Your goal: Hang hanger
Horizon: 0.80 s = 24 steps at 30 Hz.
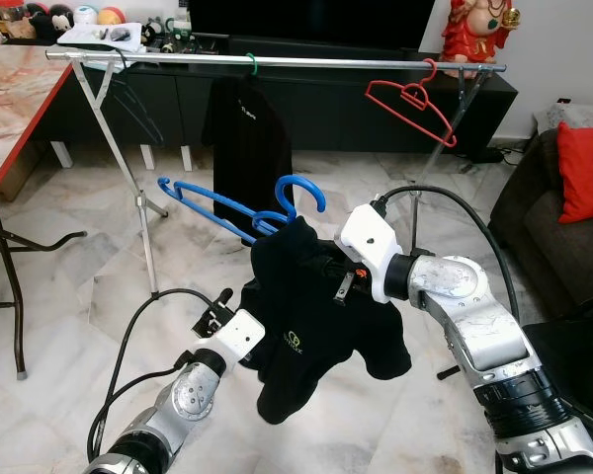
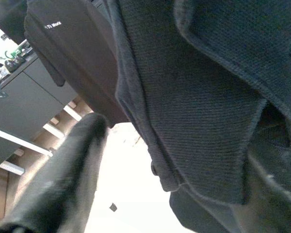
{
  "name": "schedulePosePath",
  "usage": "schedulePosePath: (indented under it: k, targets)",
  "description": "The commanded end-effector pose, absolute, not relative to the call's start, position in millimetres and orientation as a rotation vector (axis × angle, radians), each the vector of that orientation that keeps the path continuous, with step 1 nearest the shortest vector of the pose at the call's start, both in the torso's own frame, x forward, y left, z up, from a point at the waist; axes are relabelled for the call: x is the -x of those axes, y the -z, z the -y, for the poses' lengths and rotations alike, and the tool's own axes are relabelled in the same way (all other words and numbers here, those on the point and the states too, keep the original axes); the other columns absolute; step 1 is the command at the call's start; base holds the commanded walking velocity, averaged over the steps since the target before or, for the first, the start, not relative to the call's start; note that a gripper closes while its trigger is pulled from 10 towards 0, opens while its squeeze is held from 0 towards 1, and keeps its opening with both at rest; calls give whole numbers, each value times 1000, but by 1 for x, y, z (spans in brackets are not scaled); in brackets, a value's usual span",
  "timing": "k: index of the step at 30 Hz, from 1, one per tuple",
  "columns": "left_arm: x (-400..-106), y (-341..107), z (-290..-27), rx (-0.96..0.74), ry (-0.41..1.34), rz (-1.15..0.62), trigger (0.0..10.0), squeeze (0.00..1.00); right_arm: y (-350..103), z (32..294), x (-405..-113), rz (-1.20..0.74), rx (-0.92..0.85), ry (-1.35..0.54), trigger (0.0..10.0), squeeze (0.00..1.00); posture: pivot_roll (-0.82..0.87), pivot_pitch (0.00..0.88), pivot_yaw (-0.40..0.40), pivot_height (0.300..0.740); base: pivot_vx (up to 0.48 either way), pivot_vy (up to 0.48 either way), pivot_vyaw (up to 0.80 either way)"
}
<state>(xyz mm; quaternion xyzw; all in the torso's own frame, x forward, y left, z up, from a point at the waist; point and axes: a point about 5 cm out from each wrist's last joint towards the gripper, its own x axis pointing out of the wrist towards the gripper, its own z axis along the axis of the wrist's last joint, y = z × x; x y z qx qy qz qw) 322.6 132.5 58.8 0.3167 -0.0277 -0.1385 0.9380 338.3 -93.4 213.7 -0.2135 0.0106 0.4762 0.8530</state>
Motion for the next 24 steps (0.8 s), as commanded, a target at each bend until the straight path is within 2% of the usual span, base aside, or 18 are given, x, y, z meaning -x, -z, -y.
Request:
schedulePosePath:
  k: [1, 2, 24]
  targets:
    - [-321, -56, -131, -650, 290, 50, 627, 0, -224, 92, -334, 29, 455, -1021, 0, 0, -71, 111, -108, 740, 0, 0, 0]
    - [-321, -56, -131, -651, 291, 50, 0, 0, -224, 91, -334, 29, 456, -1023, 0, 0, -71, 111, -108, 740, 0, 0, 0]
    - [-321, -55, -130, -625, 330, 31, 0, 0, -221, 94, -332, 21, 467, -1031, 0, 0, -73, 137, -104, 740, 0, 0, 0]
